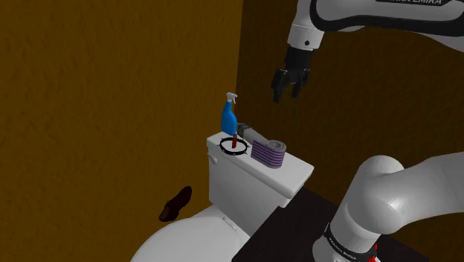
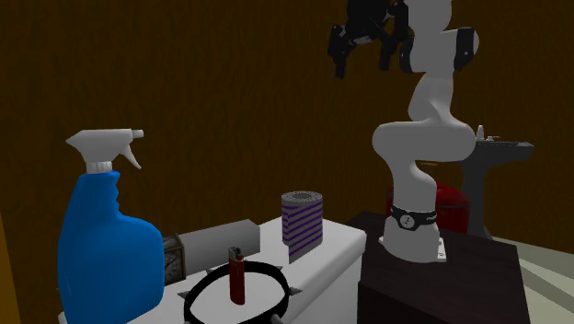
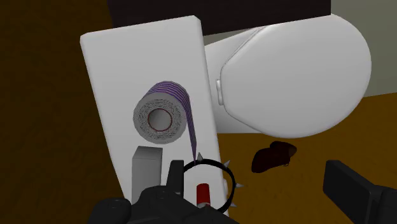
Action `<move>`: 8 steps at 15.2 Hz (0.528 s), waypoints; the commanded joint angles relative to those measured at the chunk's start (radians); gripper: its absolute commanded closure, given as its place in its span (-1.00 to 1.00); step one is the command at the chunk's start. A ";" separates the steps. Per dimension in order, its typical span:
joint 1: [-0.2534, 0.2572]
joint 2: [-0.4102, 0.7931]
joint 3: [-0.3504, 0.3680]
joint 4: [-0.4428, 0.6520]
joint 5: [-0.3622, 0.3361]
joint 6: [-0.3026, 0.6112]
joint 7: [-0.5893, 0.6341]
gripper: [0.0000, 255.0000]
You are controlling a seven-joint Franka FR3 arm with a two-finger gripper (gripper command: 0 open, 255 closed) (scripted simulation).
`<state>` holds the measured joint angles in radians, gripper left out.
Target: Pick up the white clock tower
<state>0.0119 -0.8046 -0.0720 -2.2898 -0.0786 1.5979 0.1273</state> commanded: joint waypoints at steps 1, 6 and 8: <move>0.000 0.000 0.000 0.000 0.000 0.000 0.000 -1.00; -0.005 0.114 -0.066 -0.034 -0.029 0.141 -0.065 -1.00; -0.006 0.168 -0.092 -0.038 -0.037 0.196 -0.092 -1.00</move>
<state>0.0046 -0.6684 -0.1536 -2.3239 -0.1132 1.7590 0.0453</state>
